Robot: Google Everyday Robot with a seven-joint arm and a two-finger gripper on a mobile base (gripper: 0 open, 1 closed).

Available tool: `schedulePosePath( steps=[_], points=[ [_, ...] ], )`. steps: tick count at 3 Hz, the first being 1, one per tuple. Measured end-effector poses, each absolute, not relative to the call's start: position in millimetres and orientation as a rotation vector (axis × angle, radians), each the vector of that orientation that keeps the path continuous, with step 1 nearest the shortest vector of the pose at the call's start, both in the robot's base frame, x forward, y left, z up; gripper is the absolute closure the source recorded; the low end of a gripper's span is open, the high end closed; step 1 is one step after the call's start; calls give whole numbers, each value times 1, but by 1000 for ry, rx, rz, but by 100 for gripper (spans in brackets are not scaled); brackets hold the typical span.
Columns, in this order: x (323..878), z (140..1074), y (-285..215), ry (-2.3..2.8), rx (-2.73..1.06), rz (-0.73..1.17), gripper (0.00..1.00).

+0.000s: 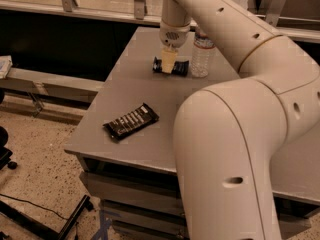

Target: Pick rxbar blueberry

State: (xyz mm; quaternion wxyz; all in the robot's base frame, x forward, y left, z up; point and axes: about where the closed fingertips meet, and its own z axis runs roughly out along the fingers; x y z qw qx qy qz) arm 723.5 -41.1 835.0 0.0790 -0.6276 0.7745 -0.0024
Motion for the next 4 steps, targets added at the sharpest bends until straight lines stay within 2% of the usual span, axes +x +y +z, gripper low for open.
schedulePosePath(
  steps=[1, 4],
  points=[
    [724, 834, -40, 2304, -1875, -14, 100],
    [698, 847, -39, 2286, -1854, -47, 100]
  ],
)
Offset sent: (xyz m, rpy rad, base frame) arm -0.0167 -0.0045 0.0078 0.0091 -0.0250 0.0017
